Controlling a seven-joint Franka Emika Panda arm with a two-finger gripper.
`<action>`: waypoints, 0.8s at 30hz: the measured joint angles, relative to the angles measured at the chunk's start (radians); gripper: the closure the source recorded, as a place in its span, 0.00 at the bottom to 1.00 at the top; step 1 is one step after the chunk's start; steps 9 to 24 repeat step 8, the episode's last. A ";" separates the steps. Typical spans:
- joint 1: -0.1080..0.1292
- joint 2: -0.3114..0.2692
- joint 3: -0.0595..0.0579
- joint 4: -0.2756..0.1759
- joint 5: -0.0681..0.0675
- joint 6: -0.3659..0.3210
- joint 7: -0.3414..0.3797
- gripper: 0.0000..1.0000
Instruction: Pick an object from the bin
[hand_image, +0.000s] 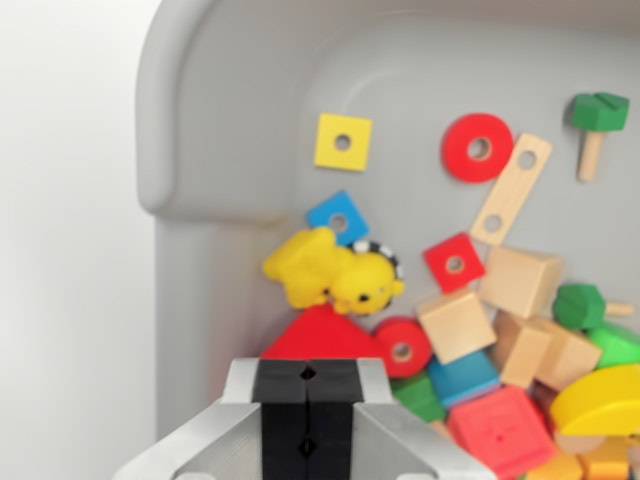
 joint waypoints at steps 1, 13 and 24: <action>0.000 -0.002 0.000 0.001 0.000 -0.004 0.000 1.00; 0.000 -0.004 0.000 0.003 0.000 -0.012 -0.001 1.00; 0.000 -0.004 0.000 0.003 0.000 -0.012 -0.001 1.00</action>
